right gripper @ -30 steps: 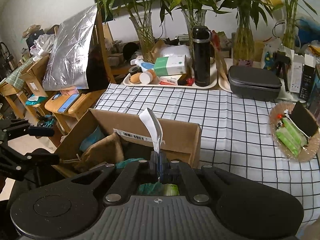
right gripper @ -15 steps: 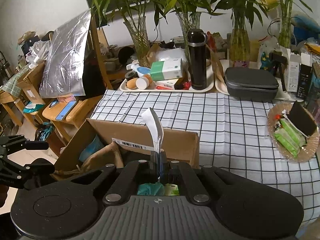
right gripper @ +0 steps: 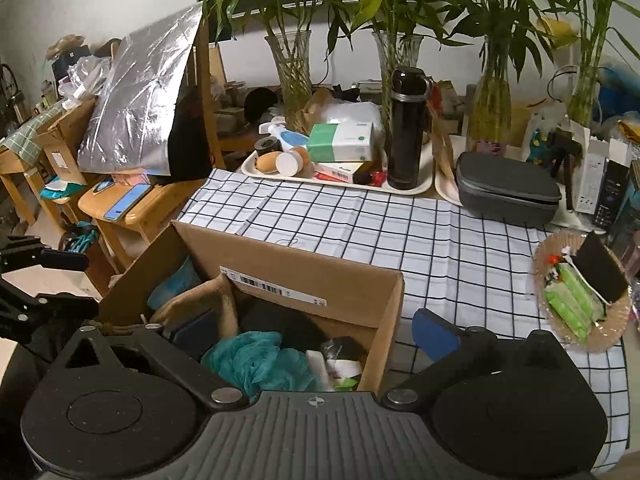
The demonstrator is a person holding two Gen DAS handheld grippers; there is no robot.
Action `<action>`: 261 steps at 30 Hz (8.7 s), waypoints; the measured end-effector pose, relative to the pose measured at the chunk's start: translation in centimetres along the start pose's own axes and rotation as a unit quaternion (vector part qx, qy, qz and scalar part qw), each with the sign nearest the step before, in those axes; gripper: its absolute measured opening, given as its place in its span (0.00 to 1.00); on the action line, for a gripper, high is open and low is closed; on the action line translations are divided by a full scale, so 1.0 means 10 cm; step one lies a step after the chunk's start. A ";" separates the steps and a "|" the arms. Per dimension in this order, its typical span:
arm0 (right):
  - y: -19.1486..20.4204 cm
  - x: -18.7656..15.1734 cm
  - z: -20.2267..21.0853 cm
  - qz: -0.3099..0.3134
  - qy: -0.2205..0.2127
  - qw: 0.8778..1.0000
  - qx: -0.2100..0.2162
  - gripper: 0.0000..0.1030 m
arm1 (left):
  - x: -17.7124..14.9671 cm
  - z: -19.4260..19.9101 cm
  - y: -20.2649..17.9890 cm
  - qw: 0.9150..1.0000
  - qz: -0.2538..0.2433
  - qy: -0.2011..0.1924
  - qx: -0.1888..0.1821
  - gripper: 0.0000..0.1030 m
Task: Organize soft objects
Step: 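Open the left gripper over the box while the right releases the white cable, then withdraw both grippers from the box back over the cloth, then move the left gripper to the black earphone cable and grasp its white plug, then grasp the white charging cable with the right gripper while the left holds the black cable, then lift both cables off the cloth with both grippers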
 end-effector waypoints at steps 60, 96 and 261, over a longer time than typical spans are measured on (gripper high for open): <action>-0.85 0.40 -0.75 -0.055 0.012 0.995 -0.081 1.00 | 0.32 -0.54 0.54 0.999 0.042 -0.019 0.002 0.75; -0.97 0.81 -1.54 0.006 0.013 1.000 0.013 1.00 | 0.65 -1.14 1.02 0.999 0.033 0.000 0.004 0.75; 0.00 0.20 -3.11 0.295 0.116 0.923 0.217 0.60 | -0.07 -2.33 1.26 0.986 -0.152 0.069 -0.014 0.14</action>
Point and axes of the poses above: each gripper's, at about its wrist camera, not at the fingertips, and z roughly against the way its jaws point, y to its left, x to its top, the point moved 10 cm from there along -z, roughly the way its jaws point, and after that the axes turned 4 degrees about -z, right-handed, at the moved point
